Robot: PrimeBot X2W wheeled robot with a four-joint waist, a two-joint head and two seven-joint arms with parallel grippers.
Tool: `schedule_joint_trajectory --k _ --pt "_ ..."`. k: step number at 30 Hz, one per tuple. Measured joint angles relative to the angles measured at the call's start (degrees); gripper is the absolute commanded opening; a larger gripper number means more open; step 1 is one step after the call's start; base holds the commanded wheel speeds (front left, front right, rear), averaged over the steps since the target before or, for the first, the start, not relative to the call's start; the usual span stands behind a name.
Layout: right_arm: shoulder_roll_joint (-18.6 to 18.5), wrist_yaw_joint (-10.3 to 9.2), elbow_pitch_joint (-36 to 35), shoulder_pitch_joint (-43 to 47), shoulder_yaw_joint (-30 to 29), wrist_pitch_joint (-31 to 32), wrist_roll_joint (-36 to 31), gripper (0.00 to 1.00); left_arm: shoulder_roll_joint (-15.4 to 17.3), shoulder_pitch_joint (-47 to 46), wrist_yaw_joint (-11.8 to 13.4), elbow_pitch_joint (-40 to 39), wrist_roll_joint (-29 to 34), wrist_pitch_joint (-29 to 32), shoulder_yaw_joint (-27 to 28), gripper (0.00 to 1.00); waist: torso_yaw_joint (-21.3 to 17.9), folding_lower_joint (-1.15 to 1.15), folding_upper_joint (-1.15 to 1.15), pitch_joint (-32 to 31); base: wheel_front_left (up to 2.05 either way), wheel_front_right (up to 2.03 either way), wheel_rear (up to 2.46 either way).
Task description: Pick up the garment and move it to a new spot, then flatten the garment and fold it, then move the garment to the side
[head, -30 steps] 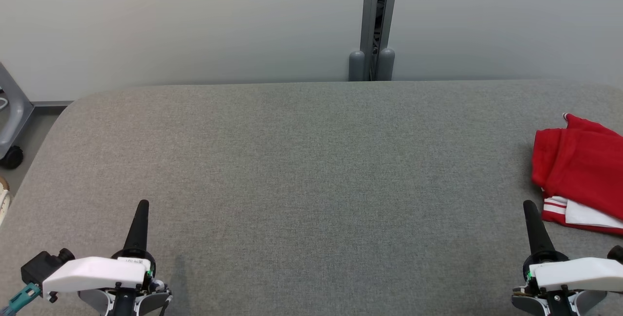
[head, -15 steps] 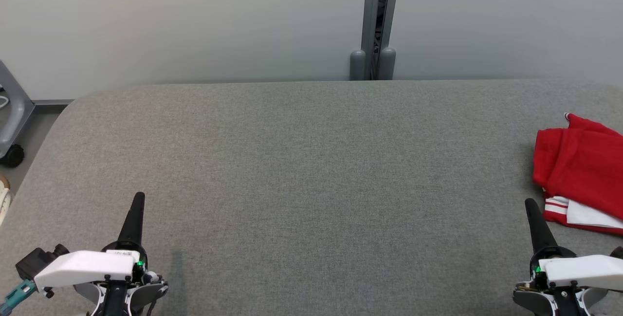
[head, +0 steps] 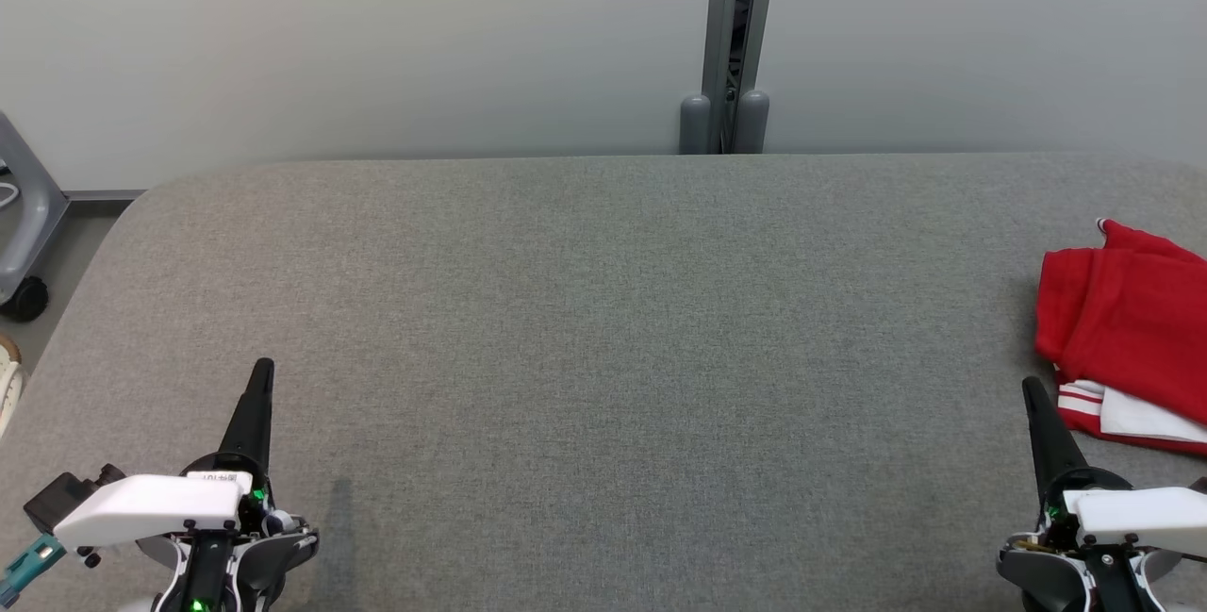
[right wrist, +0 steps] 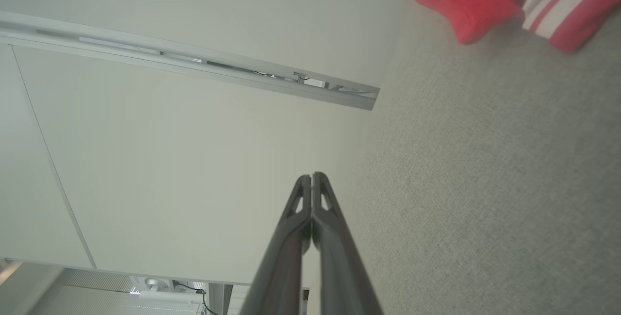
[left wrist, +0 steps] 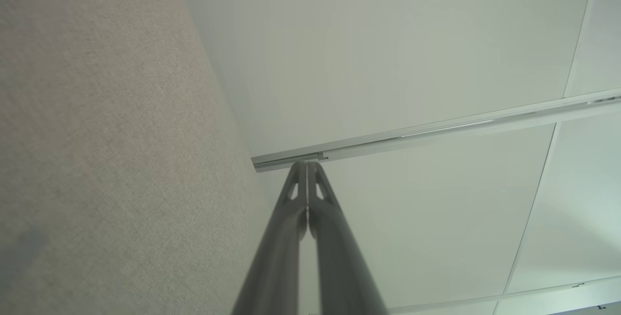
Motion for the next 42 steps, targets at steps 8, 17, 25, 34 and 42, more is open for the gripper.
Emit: schedule_joint_trajectory --k 8,17,25,34,42 --pt "0.0 0.0 0.2 -0.4 -0.4 0.8 4.1 0.0 0.0 -1.0 0.0 0.2 -3.1 1.2 0.6 0.0 0.1 0.0 0.0 0.1 0.0 0.0 0.0" --pt "-0.1 0.0 0.3 -1.0 -0.7 1.5 7.8 0.0 0.1 -1.6 -0.2 0.5 -5.9 2.3 1.2 0.0 0.2 0.0 0.0 0.2 0.0 0.0 0.0" --pt "-0.1 0.0 0.4 -1.1 -1.0 2.0 10.9 0.0 0.1 -2.3 -0.2 0.7 -8.3 3.2 1.8 0.0 0.3 0.0 0.0 0.3 0.0 0.0 0.0" --pt "-0.1 0.0 0.4 -1.2 -1.1 2.3 11.0 0.0 0.1 -2.3 -0.4 0.7 -8.4 3.2 1.8 0.0 0.3 0.0 0.0 0.3 0.0 0.0 0.0" --pt "0.0 0.0 0.4 -1.2 -1.2 2.4 11.0 0.0 0.1 -2.3 -0.4 0.7 -8.4 3.2 1.8 0.0 0.3 0.0 0.0 0.3 0.0 0.0 0.0"
